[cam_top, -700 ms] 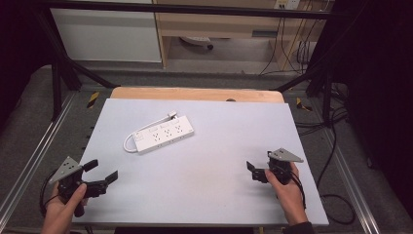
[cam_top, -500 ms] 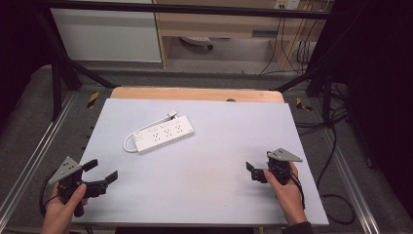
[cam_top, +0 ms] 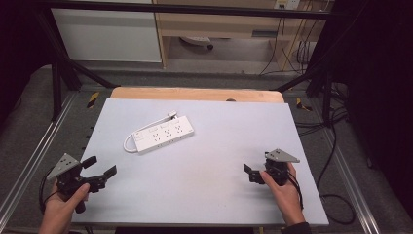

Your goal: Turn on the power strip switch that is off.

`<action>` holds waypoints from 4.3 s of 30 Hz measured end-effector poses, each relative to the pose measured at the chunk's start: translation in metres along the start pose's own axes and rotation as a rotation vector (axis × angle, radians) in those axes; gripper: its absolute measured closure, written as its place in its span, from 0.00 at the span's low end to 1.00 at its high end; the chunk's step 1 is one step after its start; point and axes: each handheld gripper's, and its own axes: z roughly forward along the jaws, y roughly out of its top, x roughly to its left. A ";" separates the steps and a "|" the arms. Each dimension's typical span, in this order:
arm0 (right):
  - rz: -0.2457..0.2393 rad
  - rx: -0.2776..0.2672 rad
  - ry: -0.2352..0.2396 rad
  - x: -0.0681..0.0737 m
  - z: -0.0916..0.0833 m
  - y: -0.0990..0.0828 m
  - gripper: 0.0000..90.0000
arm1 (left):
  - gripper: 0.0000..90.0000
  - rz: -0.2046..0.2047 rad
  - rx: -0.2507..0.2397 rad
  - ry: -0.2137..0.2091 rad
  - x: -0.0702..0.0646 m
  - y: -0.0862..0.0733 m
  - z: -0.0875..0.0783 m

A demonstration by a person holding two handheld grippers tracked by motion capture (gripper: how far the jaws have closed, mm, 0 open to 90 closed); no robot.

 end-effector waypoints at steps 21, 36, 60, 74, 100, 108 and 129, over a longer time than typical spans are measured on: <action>-0.004 -0.007 0.028 0.003 -0.001 0.000 0.04 | 0.09 0.011 0.052 -0.005 -0.005 0.027 0.028; -0.004 -0.007 0.020 0.002 -0.002 0.000 0.03 | 0.09 0.051 0.037 -0.020 -0.023 0.049 0.051; -0.006 -0.003 0.017 0.002 -0.002 0.000 0.04 | 0.09 0.082 0.045 -0.019 -0.031 0.078 0.080; 0.005 -0.005 0.012 0.002 0.000 0.001 0.04 | 0.09 0.077 0.040 -0.006 -0.028 0.089 0.099; -0.004 -0.013 0.023 0.003 -0.002 0.002 0.04 | 0.09 0.115 0.061 -0.005 -0.033 0.105 0.124; -0.016 -0.008 0.022 0.004 -0.001 0.002 0.04 | 0.09 0.130 0.064 -0.007 -0.035 0.112 0.129; -0.010 -0.009 0.024 0.005 -0.001 0.002 0.04 | 0.09 0.147 0.081 -0.006 -0.046 0.116 0.157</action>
